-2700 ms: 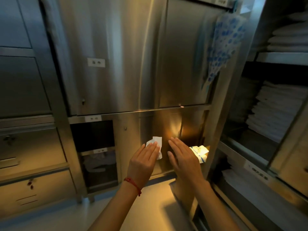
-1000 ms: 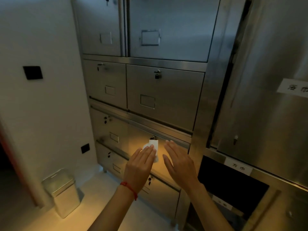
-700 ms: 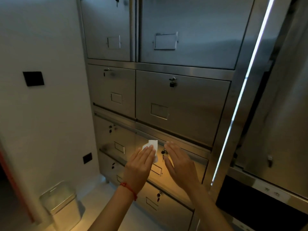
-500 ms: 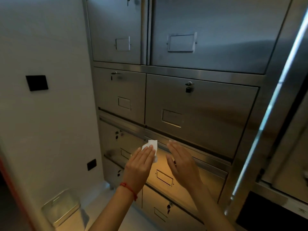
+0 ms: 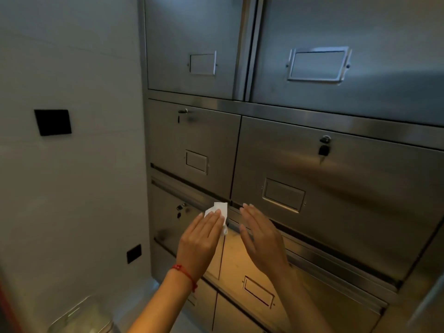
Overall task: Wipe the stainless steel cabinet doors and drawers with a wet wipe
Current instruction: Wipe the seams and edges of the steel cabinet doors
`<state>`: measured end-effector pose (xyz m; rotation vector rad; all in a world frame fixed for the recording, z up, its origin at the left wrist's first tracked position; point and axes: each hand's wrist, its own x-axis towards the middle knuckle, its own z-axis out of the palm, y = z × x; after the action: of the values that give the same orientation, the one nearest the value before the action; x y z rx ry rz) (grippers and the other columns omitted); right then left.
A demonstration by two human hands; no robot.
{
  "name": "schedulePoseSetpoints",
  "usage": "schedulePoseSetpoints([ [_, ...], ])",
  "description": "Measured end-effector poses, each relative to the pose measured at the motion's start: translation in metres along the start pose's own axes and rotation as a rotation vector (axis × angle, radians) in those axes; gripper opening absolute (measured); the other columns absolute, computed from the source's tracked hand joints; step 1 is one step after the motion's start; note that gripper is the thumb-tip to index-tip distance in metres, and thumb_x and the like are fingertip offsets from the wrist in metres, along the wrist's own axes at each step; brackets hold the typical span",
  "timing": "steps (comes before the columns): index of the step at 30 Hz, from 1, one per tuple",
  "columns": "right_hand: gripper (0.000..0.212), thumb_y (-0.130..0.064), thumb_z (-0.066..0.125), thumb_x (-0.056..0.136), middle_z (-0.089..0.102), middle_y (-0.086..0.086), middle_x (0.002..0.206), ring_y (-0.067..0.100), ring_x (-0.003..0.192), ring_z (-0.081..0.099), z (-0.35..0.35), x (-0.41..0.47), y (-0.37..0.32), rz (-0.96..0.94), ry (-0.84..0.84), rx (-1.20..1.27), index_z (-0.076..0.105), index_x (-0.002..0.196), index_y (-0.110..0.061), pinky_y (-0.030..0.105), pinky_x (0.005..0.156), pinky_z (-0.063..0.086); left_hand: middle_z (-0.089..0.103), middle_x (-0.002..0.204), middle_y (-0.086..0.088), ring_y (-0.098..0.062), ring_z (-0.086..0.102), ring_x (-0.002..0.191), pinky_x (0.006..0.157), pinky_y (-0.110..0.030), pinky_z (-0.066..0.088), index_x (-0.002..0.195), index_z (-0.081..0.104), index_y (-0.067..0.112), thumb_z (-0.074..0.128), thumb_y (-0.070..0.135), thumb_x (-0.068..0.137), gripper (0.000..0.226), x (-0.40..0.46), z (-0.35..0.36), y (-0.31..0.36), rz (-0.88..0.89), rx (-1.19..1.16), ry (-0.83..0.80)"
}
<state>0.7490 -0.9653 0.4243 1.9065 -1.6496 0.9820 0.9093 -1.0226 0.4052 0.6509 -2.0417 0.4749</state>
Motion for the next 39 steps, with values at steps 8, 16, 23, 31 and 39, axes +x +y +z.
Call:
schedulePoseSetpoints([
  [8,0.039,-0.025,0.050,0.093,0.057,0.012,0.129,0.021,0.124,0.049,0.046,0.058,0.028,0.004,0.010,0.066,0.057,0.125,-0.004,0.039,0.101,0.041,0.069,0.107,-0.017,-0.026,0.068,0.098,0.078,-0.044,0.057,0.100,0.072,0.000,0.092,0.004,0.048,0.056,0.041,0.044,-0.051,0.019,0.013,0.044],
  [16,0.043,-0.027,0.039,0.093,0.059,0.014,0.127,0.024,0.121,0.052,0.072,0.132,0.061,-0.028,0.104,0.037,0.058,0.123,-0.002,0.038,0.101,0.037,0.068,0.108,-0.018,-0.027,0.067,0.098,0.076,-0.045,0.057,0.101,0.070,-0.001,0.091,0.004,0.048,0.057,0.101,0.082,-0.101,0.059,-0.006,0.072],
  [23,0.043,-0.027,0.042,0.091,0.060,0.015,0.125,0.025,0.119,0.055,0.087,0.168,0.073,-0.062,0.121,-0.032,0.060,0.121,-0.001,0.040,0.099,0.042,0.068,0.107,-0.018,-0.027,0.067,0.098,0.078,-0.046,0.057,0.101,0.070,-0.001,0.091,0.004,0.048,0.057,0.134,0.109,-0.131,0.105,-0.038,0.105],
  [31,0.047,-0.030,0.046,0.091,0.056,0.015,0.130,0.024,0.123,0.051,0.091,0.195,0.073,-0.071,0.135,-0.126,0.055,0.126,0.000,0.039,0.102,0.041,0.068,0.107,-0.018,-0.026,0.067,0.098,0.079,-0.046,0.056,0.101,0.070,-0.001,0.089,0.002,0.053,0.052,0.157,0.137,-0.161,0.164,-0.164,0.150],
  [39,0.058,-0.039,0.056,0.086,0.051,0.014,0.135,0.019,0.129,0.043,0.107,0.218,0.062,-0.094,0.128,-0.260,0.052,0.129,-0.001,0.035,0.106,0.037,0.068,0.107,-0.017,-0.025,0.068,0.098,0.085,-0.045,0.053,0.101,0.070,-0.001,0.088,0.002,0.055,0.050,0.179,0.157,-0.196,0.281,-0.288,0.202],
])
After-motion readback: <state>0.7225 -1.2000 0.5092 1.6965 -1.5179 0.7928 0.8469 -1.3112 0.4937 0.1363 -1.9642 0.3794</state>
